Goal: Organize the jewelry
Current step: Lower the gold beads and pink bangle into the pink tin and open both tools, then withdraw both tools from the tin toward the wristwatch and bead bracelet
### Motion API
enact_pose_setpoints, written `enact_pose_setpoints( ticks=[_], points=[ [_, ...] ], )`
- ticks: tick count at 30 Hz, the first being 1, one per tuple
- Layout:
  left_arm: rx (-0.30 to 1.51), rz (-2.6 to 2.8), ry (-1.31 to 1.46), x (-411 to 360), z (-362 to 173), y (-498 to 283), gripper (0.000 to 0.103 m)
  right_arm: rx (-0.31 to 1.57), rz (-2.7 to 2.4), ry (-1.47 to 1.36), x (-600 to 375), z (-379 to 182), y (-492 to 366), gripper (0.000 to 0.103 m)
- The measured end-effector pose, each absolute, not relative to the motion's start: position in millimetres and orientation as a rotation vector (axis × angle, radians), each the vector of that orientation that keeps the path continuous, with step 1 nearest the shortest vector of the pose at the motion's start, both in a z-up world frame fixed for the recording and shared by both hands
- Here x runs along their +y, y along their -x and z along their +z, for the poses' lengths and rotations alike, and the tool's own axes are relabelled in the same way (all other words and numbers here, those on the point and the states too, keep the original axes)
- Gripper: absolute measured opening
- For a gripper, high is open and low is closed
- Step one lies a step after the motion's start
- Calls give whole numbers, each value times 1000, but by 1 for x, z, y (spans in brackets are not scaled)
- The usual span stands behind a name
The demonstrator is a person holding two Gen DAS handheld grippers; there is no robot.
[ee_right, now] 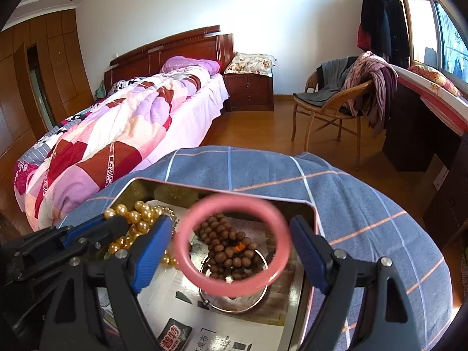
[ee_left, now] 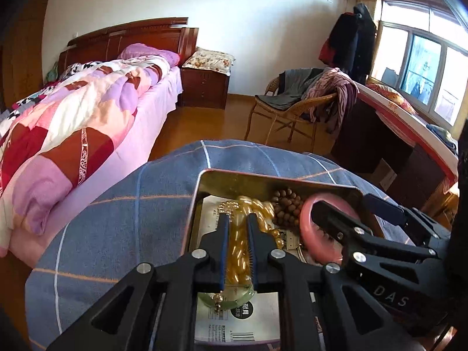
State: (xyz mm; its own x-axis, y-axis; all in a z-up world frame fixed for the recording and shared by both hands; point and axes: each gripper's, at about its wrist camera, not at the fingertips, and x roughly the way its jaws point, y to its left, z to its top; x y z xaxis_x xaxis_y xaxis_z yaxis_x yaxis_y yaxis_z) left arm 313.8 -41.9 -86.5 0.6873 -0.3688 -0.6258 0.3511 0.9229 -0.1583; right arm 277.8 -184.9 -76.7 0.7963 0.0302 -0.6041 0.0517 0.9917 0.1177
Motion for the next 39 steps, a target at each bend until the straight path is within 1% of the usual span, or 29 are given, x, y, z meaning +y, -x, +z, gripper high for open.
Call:
enact_pose_setpoints(
  ticks=[2,3,4,5,6,7,8,11,17,26,39],
  points=[
    [694,-364,15,-40,-82,-312,31,641,-8,-149,-188,-76,-276,91],
    [689,-351,13,-38,-81,-312,35,639,-6,-160,-190,-76,-276,94],
    [683,-333,15,-36,-79,-310,43,631,0,-184,-194,-75,-275,98],
    [675,-314,24,-33,-76,-308,51,625,5,-201,-196,-74,-274,99],
    [667,-298,36,-29,-74,-307,55,615,13,-223,-198,-72,-272,101],
    [657,-282,52,-25,-71,-304,61,607,18,-235,-199,-71,-271,103],
    [653,-274,62,-21,-70,-302,66,596,23,-247,-200,-69,-270,103],
    [650,-269,58,-17,-67,-294,71,604,27,-242,-196,-66,-267,103],
    [630,-230,7,-11,-65,-268,74,614,15,-222,-187,-60,-250,103],
    [663,-184,17,10,-77,-229,79,656,-11,-145,-174,-64,-219,103],
    [663,-129,66,36,-81,-179,80,685,-10,-83,-161,-66,-175,103]
  ],
)
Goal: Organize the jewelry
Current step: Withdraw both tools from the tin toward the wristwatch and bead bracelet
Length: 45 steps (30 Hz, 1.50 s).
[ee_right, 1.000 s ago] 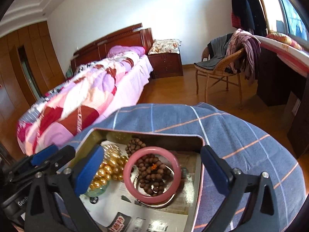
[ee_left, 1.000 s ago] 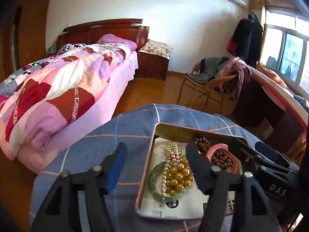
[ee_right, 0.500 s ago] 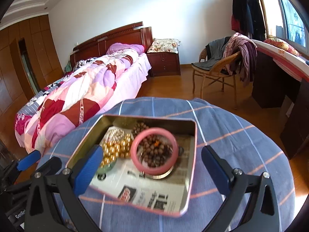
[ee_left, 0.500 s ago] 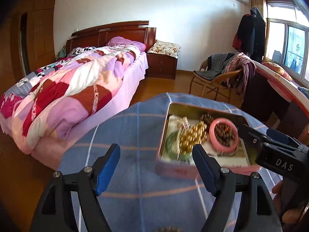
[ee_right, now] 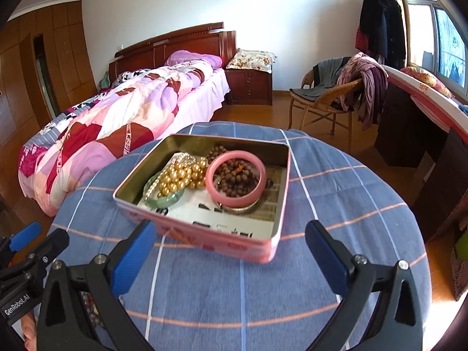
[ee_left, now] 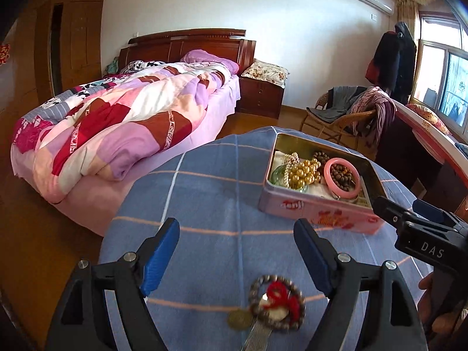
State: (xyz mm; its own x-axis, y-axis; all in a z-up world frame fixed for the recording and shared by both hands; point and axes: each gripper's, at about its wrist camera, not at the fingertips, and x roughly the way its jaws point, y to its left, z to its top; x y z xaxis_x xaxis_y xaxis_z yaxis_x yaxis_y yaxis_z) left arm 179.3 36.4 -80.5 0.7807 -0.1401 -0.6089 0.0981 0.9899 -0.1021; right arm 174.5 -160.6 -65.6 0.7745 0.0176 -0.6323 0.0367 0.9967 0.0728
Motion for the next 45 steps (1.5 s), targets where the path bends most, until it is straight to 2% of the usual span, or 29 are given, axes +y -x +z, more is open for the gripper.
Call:
enact_pose_setpoints(
  ticks=[27,36,38,45],
  points=[
    [692,-140,-4,52,-95,-109,80,684,51,24,-133,-76,-98,103],
    [726,-171,-40,46,-105,-107,80,716,68,5,-139,-87,-92,103],
    [745,-193,-39,44,-110,-107,80,722,86,-4,-139,-87,-93,100],
    [783,-196,-77,54,-118,-102,80,795,269,-92,-117,-91,-125,100]
  ],
)
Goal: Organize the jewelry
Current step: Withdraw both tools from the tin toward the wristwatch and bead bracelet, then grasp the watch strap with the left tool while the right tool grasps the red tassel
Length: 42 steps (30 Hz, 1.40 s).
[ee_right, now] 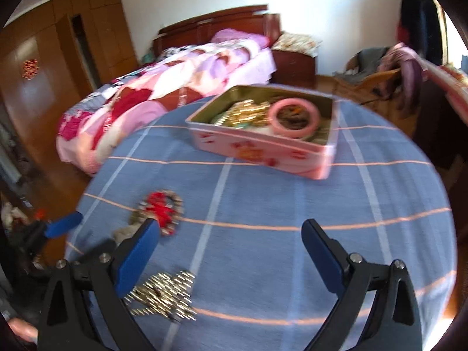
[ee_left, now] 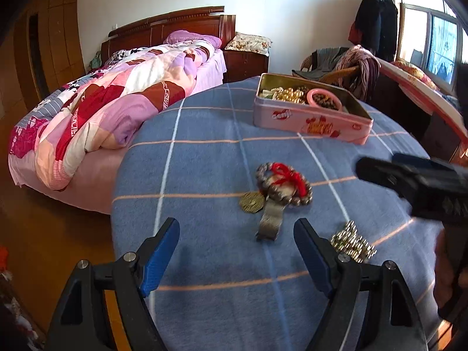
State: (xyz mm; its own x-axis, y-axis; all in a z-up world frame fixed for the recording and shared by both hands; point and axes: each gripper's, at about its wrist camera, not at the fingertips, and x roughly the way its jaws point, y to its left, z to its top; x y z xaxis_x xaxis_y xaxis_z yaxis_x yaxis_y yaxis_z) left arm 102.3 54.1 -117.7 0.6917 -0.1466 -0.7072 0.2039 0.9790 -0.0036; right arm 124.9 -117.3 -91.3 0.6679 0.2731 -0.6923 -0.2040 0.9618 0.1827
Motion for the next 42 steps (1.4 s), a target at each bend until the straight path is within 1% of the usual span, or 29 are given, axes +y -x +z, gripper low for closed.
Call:
enact_pose_setpoints(
  ticks=[7,10,12,13,14,16,17,18,19,20,21,22,23,24,26,28,34,35,37,39,40,41,42],
  points=[
    [793,-170,-93,74,-120,-91,80,918,394,-49,-60,-115,-169,100],
    [797,-158,-90,79,-122,-92,80,943,366,38,-41,-125,-173,100],
    [800,-159,-85,78,-123,-94,80,945,352,111,-32,-127,-171,98],
    [801,-163,-81,78,-123,-95,80,940,350,126,-32,-127,-171,92],
    [803,-169,-78,77,-124,-96,80,933,342,135,-32,-127,-169,83],
    [801,-179,-81,73,-124,-96,80,924,343,125,-39,-125,-168,73],
    [800,-186,-84,71,-124,-97,80,923,353,110,-43,-124,-168,65],
    [800,-192,-88,70,-124,-97,80,925,370,80,-48,-123,-168,59],
    [801,-195,-91,68,-125,-97,80,929,380,59,-52,-122,-169,48],
    [802,-200,-96,65,-126,-98,80,935,388,25,-58,-121,-170,41],
    [804,-203,-99,63,-126,-98,80,938,393,-12,-64,-120,-171,39],
    [805,-206,-101,62,-126,-98,80,937,401,-49,-70,-119,-173,32],
    [805,-211,-104,60,-126,-98,80,936,408,-82,-75,-119,-173,24],
    [804,-216,-107,58,-126,-98,80,934,422,-133,-84,-117,-173,22],
    [800,-224,-112,54,-125,-100,80,922,433,-195,-97,-114,-171,21],
    [801,-227,-116,51,-125,-104,80,909,388,-187,-104,-111,-168,18],
    [814,-235,-133,38,-129,-123,80,903,306,-207,-132,-111,-166,18],
    [817,-226,-148,35,-131,-127,80,908,304,-220,-136,-112,-166,18],
    [835,-214,-171,31,-135,-134,80,915,301,-261,-146,-113,-166,23],
    [849,-227,-189,29,-137,-138,67,913,292,-288,-152,-113,-166,23],
    [846,-242,-186,28,-136,-138,56,912,292,-283,-152,-112,-165,23],
    [848,-256,-187,26,-136,-139,53,911,299,-275,-149,-112,-165,23],
    [846,-256,-194,24,-135,-139,53,907,314,-276,-146,-110,-165,23]
  ],
)
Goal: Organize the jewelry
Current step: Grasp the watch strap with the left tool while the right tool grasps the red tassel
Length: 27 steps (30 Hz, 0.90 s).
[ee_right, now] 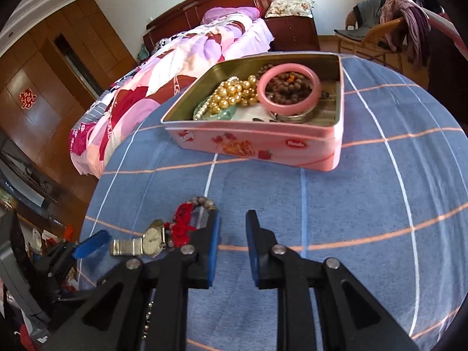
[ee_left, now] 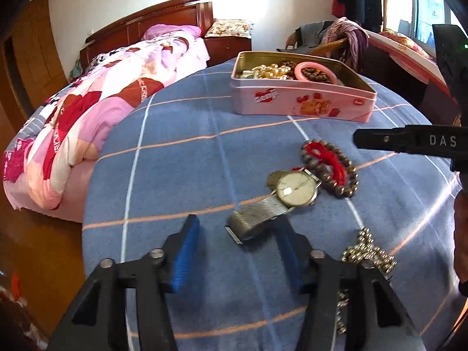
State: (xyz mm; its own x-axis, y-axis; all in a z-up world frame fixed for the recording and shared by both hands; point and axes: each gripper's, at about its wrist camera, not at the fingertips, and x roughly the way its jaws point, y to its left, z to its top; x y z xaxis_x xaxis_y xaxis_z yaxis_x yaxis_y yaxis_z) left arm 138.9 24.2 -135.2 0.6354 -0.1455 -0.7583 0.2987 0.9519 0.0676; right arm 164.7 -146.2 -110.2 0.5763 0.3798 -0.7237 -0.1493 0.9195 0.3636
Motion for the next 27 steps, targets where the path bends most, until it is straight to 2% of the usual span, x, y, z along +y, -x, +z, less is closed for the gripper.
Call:
enact_pose_setpoints(
  ticks=[3,5,6,7,10,11,14,18,20,21,23,27],
  points=[
    [833,-257,-218,19,-135,-139,53,893,358,-273,-139,-106,-161,26],
    [836,-267,-209,20,-135,-140,53,890,387,-250,-129,-105,-161,47],
    [839,-274,-209,20,-134,-141,53,882,395,-243,-125,-105,-160,62],
    [840,-282,-212,19,-134,-142,53,878,399,-233,-122,-105,-161,66],
    [837,-297,-236,15,-134,-141,53,905,413,-199,-113,-112,-166,63],
    [834,-299,-242,14,-134,-140,53,915,412,-181,-109,-115,-168,54],
    [837,-307,-234,15,-134,-143,53,927,392,-133,-104,-122,-172,38],
    [839,-327,-237,13,-134,-151,53,922,373,-115,-108,-121,-172,29],
    [845,-344,-237,13,-133,-154,53,924,373,-136,-114,-119,-171,28],
    [844,-353,-238,12,-133,-154,50,922,374,-147,-117,-118,-170,29],
    [834,-374,-250,10,-133,-150,35,904,376,-166,-122,-114,-167,31],
    [815,-381,-268,8,-133,-144,22,882,385,-139,-119,-107,-164,31]
  ],
)
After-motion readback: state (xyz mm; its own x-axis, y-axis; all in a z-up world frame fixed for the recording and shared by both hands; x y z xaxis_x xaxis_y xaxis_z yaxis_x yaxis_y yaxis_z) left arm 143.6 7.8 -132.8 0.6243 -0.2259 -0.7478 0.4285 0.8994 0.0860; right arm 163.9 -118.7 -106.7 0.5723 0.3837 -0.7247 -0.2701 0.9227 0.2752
